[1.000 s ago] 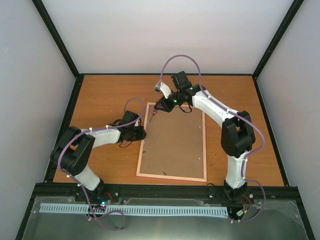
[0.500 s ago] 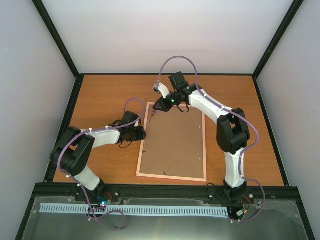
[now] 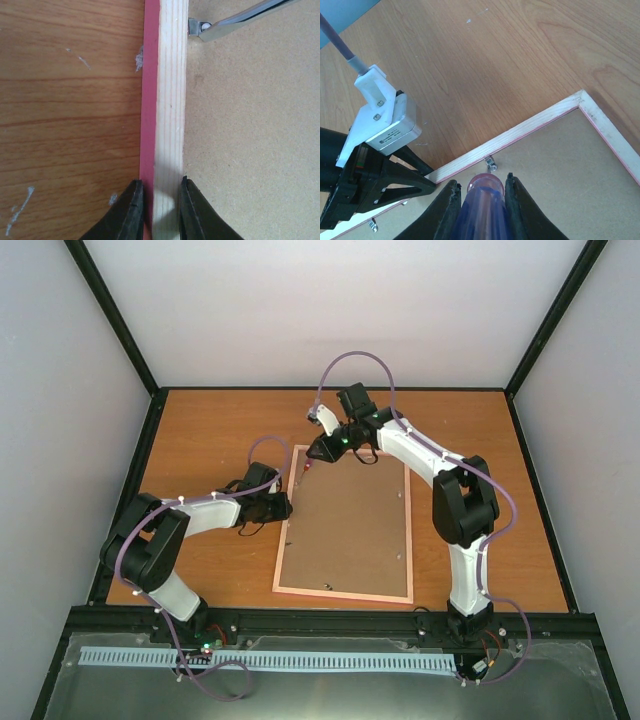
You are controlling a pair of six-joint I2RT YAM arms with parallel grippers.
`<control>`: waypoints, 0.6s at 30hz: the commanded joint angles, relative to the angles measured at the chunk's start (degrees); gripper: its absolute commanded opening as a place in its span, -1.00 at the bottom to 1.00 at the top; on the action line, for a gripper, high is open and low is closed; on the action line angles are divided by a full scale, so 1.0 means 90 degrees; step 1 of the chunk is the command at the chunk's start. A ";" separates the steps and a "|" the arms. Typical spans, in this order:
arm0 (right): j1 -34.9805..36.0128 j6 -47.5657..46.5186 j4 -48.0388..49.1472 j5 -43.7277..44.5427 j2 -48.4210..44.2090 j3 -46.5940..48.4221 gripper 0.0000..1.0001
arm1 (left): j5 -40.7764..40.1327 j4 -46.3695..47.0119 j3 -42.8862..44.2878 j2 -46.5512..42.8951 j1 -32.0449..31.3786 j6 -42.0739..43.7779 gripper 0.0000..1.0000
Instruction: Take the photo out of the frame
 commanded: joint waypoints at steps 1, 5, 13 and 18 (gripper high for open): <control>0.0095 -0.0231 -0.0152 -0.0488 0.0137 0.0181 -0.94 | -0.0075 -0.0086 -0.0184 0.0193 -0.0035 -0.0225 -0.98; 0.0174 -0.0321 -0.0221 -0.0466 0.0161 0.0205 -0.95 | -0.0074 -0.0080 -0.0181 0.0200 -0.0031 -0.0226 -0.98; 0.0176 -0.0021 -0.0134 0.0377 0.0282 0.0276 -0.95 | -0.0074 -0.0086 -0.0187 0.0198 -0.0035 -0.0225 -0.98; 0.0180 0.0255 -0.0079 0.1126 0.0292 0.0281 -0.94 | -0.0082 -0.0079 -0.0171 0.0211 -0.0035 -0.0216 -0.98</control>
